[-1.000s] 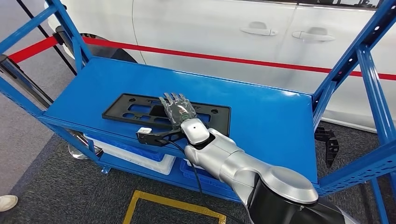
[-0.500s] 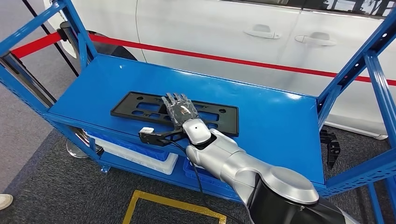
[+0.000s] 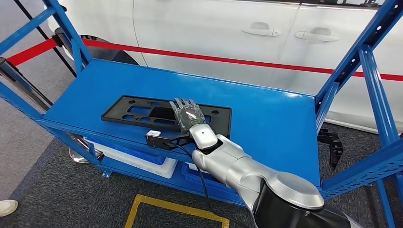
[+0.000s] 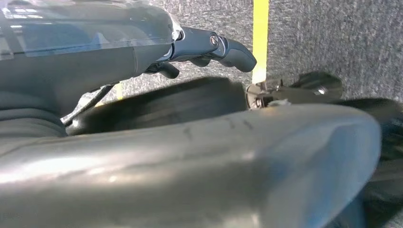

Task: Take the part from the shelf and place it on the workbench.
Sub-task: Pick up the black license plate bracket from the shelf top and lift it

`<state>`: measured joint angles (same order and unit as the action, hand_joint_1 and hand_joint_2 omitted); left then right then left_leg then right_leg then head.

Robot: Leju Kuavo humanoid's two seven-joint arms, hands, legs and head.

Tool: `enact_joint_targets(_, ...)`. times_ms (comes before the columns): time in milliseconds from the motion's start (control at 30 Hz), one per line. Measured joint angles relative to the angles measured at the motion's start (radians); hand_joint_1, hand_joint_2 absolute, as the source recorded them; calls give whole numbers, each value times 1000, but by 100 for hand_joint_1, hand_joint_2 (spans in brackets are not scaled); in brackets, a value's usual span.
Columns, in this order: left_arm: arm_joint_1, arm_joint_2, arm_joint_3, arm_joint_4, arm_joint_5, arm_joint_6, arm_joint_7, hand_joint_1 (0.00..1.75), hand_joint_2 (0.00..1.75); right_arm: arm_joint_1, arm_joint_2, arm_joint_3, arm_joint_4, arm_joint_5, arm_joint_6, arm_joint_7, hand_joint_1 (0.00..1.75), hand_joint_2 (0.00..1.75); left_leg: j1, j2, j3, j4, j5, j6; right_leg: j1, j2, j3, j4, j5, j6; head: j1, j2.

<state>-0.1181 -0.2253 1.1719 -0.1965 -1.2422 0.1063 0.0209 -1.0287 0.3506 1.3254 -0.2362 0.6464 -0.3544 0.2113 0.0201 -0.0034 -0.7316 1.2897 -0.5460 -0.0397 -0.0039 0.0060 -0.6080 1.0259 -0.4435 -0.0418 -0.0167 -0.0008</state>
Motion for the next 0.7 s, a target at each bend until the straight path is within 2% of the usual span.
enact_joint_targets(33,1,2,2,0,4,3,-3,0,0,4,0,-3,2,-2,0,0,0,175,0,0,15,-34,27,2,1,1,1,1,-1,0,0,0)
enact_joint_targets(100,0,6,6,0,12,8,-9,0,0,7,0,-8,4,-6,0,0,0,175,-2,0,78,-164,93,12,4,3,4,2,-3,1,0,0)
enact_joint_targets(133,-1,8,9,0,16,11,-11,0,0,8,0,-11,6,-7,-1,-1,0,175,-4,0,106,-223,112,17,5,4,3,4,-5,4,0,0)
enact_joint_targets(167,-2,9,11,0,20,13,-13,0,0,10,0,-13,7,-8,-1,-1,0,175,-7,-1,122,-258,119,21,6,4,2,4,-5,7,0,0)
enact_joint_targets(233,-3,11,18,0,26,17,-20,0,0,17,0,-17,10,-10,-2,-2,0,175,-12,-2,130,-279,118,28,7,3,0,3,-4,15,1,0)
enact_joint_targets(267,-3,12,20,0,28,18,-23,0,0,21,0,-20,12,-11,-2,-2,0,175,-9,-1,131,-282,120,33,7,3,0,4,-5,20,1,0)
enact_joint_targets(333,-2,13,24,0,32,22,-32,0,0,24,0,-26,17,-13,-3,-2,0,175,-3,0,136,-292,126,43,7,1,-14,34,-29,31,3,0)
enact_joint_targets(367,-2,13,25,0,34,23,-36,0,0,26,0,-30,20,-14,-4,-2,0,175,0,2,138,-297,129,47,5,1,-34,78,-56,36,4,0)
enact_joint_targets(433,-3,14,28,0,36,25,-42,0,0,36,-3,-37,28,-16,-4,0,0,175,-1,2,137,-298,129,49,1,0,-94,201,-114,44,6,0)
enact_joint_targets(467,-2,15,30,0,37,25,-44,0,0,44,-5,-40,31,-16,-5,1,0,175,-1,2,138,-297,129,50,-3,0,-118,249,-127,47,6,0)
enact_joint_targets(500,-2,16,32,0,37,25,-44,0,0,49,-8,-43,34,-17,-6,3,0,175,0,2,138,-296,128,49,-6,0,-129,267,-122,49,6,0)
enact_joint_targets(533,-2,16,33,0,37,25,-45,0,0,53,-10,-47,36,-18,-7,6,0,175,0,1,138,-295,127,48,-9,-1,-121,248,-100,50,6,0)
enact_joint_targets(600,-2,17,35,0,37,25,-44,0,0,53,-13,-55,39,-19,-7,13,0,175,1,1,140,-290,123,42,-14,-3,-64,127,-34,50,6,0)
enact_joint_targets(633,-3,17,36,0,36,25,-44,0,0,53,-14,-58,40,-20,-6,15,0,175,0,0,139,-285,120,37,-13,-3,-36,68,-12,48,6,0)
enact_joint_targets(667,-3,18,37,0,36,25,-44,0,0,53,-15,-61,41,-20,-4,16,0,175,-2,-1,138,-282,117,32,-13,-3,-17,29,-2,45,5,0)
enact_joint_targets(700,-3,18,38,0,36,25,-44,0,0,53,-17,-63,41,-19,-3,16,0,175,-3,-1,138,-281,116,26,-10,-2,-11,14,-3,40,5,0)
